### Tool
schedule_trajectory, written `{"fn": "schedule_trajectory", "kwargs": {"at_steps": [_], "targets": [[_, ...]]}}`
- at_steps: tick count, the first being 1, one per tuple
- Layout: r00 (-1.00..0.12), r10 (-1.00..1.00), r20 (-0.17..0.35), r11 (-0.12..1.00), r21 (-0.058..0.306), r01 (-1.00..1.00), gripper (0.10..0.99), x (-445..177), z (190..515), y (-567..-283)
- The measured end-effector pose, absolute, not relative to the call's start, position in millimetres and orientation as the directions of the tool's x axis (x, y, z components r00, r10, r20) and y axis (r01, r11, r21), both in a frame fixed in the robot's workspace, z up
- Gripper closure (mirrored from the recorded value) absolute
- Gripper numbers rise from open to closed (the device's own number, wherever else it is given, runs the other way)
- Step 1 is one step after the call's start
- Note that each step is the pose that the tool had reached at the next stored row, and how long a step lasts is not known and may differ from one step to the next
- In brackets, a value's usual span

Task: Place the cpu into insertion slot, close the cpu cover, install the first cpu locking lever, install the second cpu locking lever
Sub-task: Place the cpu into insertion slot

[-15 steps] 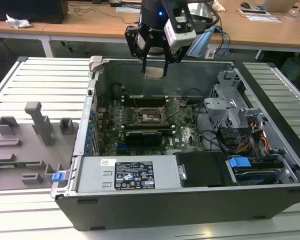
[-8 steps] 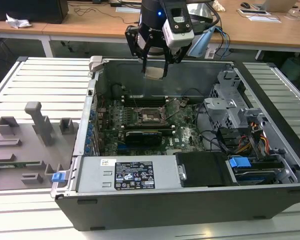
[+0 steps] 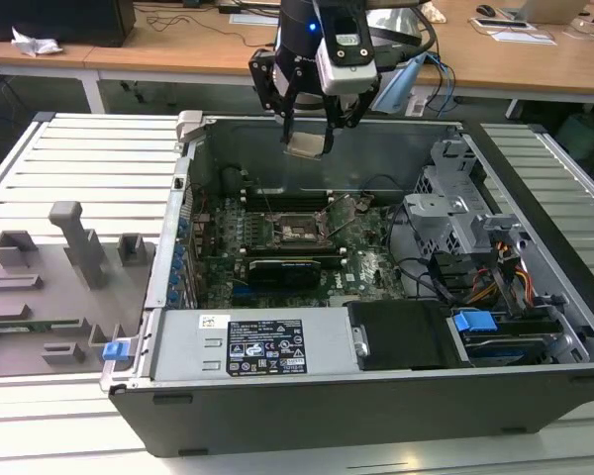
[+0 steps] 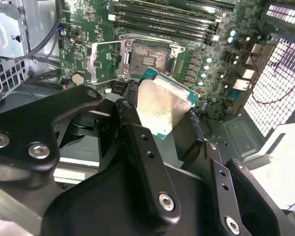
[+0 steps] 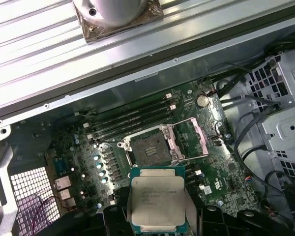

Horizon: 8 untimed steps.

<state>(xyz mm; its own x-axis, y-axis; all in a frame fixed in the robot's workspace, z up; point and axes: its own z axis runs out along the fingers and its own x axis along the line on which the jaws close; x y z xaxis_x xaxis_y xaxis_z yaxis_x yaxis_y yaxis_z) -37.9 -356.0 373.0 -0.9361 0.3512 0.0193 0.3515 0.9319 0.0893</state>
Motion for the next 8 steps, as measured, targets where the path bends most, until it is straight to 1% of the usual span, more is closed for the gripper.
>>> {"fn": "schedule_trajectory", "kwargs": {"at_steps": [8], "targets": [[-0.904,0.428,0.019,0.899,0.089,0.428,0.557,-38.0,372.8,-356.0]]}}
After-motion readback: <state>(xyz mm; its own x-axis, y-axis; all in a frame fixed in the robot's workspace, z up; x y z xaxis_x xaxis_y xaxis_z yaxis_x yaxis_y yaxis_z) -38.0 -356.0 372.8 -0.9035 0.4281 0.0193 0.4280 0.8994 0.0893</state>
